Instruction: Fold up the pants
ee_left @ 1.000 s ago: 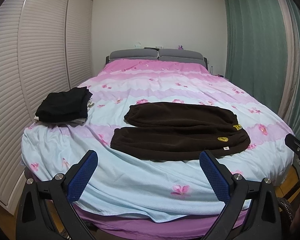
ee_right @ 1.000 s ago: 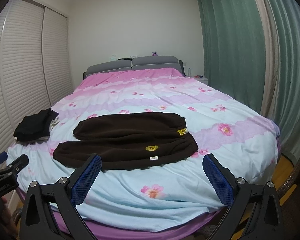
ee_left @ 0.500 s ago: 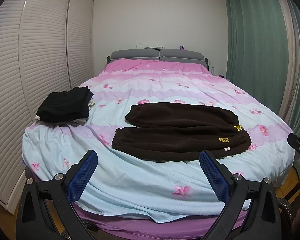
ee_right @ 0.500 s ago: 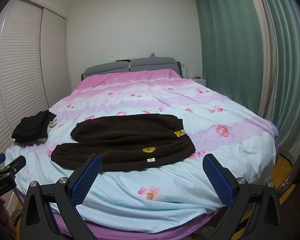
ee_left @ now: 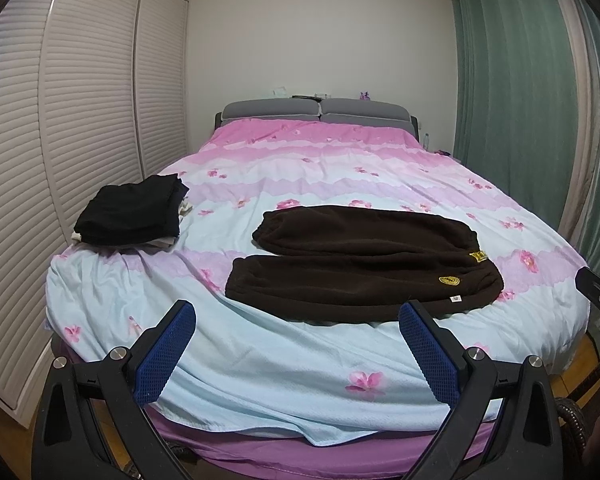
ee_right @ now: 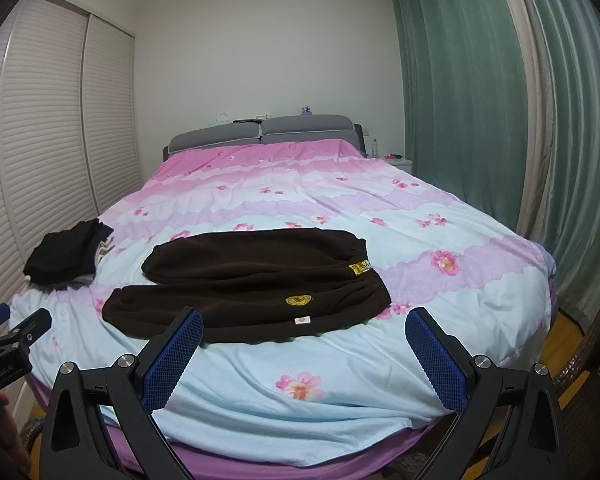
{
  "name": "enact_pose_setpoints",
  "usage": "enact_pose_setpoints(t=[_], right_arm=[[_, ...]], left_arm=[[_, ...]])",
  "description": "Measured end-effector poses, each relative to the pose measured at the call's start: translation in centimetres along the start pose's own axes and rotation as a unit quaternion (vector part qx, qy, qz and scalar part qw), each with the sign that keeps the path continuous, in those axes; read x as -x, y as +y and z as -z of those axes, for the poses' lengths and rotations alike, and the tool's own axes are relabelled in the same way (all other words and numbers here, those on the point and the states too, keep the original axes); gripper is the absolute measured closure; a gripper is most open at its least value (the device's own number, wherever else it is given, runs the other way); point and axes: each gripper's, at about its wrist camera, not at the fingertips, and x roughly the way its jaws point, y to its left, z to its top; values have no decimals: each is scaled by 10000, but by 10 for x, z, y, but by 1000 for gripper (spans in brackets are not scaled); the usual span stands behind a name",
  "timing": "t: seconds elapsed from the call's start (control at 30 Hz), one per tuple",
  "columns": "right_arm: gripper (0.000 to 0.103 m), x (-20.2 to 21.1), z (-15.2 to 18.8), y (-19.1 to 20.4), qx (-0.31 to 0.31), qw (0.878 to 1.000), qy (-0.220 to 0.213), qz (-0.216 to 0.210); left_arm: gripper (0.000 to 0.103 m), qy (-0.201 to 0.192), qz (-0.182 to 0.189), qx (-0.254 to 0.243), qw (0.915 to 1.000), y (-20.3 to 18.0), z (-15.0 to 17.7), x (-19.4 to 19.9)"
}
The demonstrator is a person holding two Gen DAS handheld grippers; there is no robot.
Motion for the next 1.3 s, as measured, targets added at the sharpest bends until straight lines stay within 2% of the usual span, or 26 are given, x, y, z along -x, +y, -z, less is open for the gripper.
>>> enact_pose_setpoints(t=[1.3], right_arm=[[0,-4,-2,-1,-27,9999,123,-7]], left_arm=[[0,-9,14,14,10000,-1,1,0]])
